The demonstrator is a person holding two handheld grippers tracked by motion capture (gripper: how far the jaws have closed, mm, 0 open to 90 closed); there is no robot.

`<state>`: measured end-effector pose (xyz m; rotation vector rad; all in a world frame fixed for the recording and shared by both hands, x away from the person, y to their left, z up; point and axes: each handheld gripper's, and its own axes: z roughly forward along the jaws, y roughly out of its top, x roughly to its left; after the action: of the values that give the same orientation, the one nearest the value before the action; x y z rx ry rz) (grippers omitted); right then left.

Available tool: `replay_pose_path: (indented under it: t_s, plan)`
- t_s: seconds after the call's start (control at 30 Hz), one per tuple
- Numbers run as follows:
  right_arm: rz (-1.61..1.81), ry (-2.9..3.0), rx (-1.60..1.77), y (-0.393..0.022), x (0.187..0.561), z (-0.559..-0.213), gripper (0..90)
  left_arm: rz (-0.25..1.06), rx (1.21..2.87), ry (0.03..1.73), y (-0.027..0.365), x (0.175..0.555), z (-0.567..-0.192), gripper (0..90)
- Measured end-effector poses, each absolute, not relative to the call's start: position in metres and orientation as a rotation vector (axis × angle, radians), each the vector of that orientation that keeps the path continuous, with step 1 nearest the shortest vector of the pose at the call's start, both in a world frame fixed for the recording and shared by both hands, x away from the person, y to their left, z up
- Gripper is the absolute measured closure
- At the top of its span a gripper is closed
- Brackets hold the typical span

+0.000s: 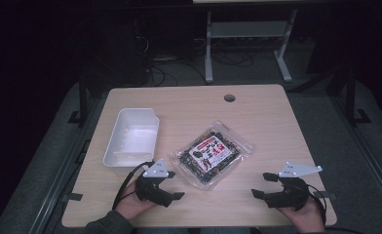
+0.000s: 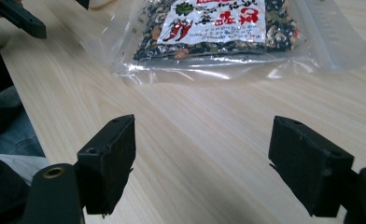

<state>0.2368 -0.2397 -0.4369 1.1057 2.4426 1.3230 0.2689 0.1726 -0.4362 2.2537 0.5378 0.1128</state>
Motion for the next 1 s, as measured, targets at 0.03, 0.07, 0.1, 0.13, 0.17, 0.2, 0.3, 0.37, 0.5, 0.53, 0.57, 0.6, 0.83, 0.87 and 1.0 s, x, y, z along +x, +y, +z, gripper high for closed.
replay_pose_path:
  t_s: [0.03, 0.07, 0.1, 0.13, 0.17, 0.2, 0.3, 0.37, 0.5, 0.53, 0.57, 0.6, 0.83, 0.87, 1.0]
  plan:
    - [1.325, 2.443, 1.105, -0.239, 0.238, -0.437, 21.3, 0.111, 2.255, 0.540, 0.172, 0.270, -0.437, 22.8]
    - [1.326, 2.444, 1.105, -0.238, 0.239, -0.437, 21.2, 0.111, 2.255, 0.540, 0.172, 0.270, -0.437, 22.9]
    - [1.326, 2.444, 1.105, -0.238, 0.239, -0.437, 21.2, 0.104, 2.252, 0.542, 0.171, 0.271, -0.437, 22.9]
    - [1.326, 2.445, 1.112, -0.237, 0.243, -0.437, 21.0, 0.098, 2.251, 0.544, 0.171, 0.271, -0.437, 23.7]
    - [1.327, 2.445, 1.116, -0.236, 0.244, -0.438, 20.9, 0.098, 2.252, 0.545, 0.170, 0.272, -0.437, 23.8]
    - [1.326, 2.444, 1.119, -0.236, 0.246, -0.438, 20.9, 0.099, 2.251, 0.546, 0.169, 0.272, -0.437, 24.2]
    - [1.334, 2.436, 1.133, -0.234, 0.253, -0.437, 20.9, 0.099, 2.255, 0.553, 0.166, 0.274, -0.438, 24.6]
    - [1.335, 2.430, 1.145, -0.234, 0.258, -0.436, 20.7, 0.105, 2.261, 0.549, 0.164, 0.275, -0.439, 25.0]
    - [1.343, 2.422, 1.180, -0.235, 0.269, -0.434, 19.5, 0.111, 2.264, 0.553, 0.162, 0.278, -0.439, 26.1]
    - [1.342, 2.418, 1.188, -0.236, 0.270, -0.433, 19.4, 0.111, 2.264, 0.553, 0.162, 0.278, -0.439, 26.2]
    - [1.342, 2.418, 1.188, -0.236, 0.270, -0.433, 19.4, 0.111, 2.266, 0.554, 0.162, 0.278, -0.439, 26.2]
    - [1.340, 2.407, 1.197, -0.238, 0.273, -0.431, 19.5, 0.109, 2.270, 0.552, 0.160, 0.279, -0.439, 26.6]
    - [1.343, 2.362, 1.248, -0.244, 0.293, -0.426, 19.5, 0.117, 2.272, 0.551, 0.157, 0.281, -0.439, 28.1]
    - [1.341, 2.352, 1.277, -0.246, 0.301, -0.426, 19.5, 0.116, 2.270, 0.555, 0.156, 0.282, -0.439, 28.3]
    - [1.322, 2.338, 1.323, -0.247, 0.315, -0.427, 20.2, 0.124, 2.278, 0.552, 0.156, 0.283, -0.440, 30.1]
